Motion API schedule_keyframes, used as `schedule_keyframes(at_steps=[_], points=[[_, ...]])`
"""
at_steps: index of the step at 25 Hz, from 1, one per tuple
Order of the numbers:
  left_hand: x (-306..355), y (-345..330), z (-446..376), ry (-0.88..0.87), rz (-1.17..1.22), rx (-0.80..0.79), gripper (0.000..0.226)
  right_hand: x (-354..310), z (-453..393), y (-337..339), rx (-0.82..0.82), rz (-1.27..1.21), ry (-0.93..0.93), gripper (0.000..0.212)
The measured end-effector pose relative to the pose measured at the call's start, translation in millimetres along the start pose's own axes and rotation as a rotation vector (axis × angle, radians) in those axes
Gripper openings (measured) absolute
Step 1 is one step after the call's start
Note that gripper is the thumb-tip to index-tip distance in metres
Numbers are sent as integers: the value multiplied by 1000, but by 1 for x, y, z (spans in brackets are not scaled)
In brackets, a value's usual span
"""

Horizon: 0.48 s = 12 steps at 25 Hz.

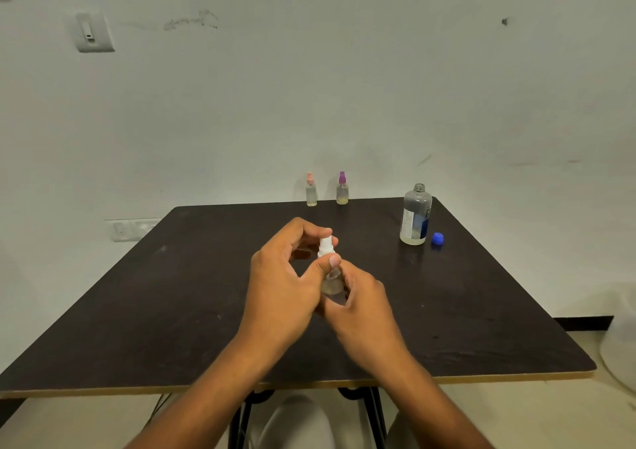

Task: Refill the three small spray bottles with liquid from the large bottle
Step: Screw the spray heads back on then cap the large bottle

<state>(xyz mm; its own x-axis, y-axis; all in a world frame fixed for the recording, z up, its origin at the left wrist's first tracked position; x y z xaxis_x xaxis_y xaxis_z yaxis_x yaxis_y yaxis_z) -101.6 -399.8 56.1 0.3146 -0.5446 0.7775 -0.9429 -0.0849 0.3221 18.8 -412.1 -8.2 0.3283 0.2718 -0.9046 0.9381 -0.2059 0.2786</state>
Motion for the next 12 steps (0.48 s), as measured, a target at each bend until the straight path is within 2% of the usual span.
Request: schedule_keyframes(at_steps=[4, 6, 9, 12], points=[[7, 1, -3, 1, -34, -23, 30, -4, 2, 2, 10, -9, 3, 25], [10, -5, -4, 34, 74, -130, 29, -7, 3, 6, 21, -36, 17, 16], [19, -9, -7, 44, 170, -269, 29, -11, 4, 10, 13, -29, 34, 16], [25, -2, -13, -1, 98, -236, 33, -10, 4, 12, 24, -9, 24, 19]])
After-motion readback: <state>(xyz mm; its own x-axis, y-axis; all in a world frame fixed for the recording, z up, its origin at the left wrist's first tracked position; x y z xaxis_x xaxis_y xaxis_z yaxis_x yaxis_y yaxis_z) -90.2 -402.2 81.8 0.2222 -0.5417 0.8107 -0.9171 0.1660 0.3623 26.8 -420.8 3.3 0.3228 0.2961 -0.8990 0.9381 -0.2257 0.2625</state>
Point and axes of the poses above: each hand's wrist, its own z-axis away from the middle knuckle, its own y-axis out of the back of the hand, x = y × z, the point moved 10 cm from there along -z, towards the middle knuckle, and after that the axes turned 1 degree about -z, right-handed, at the moved point
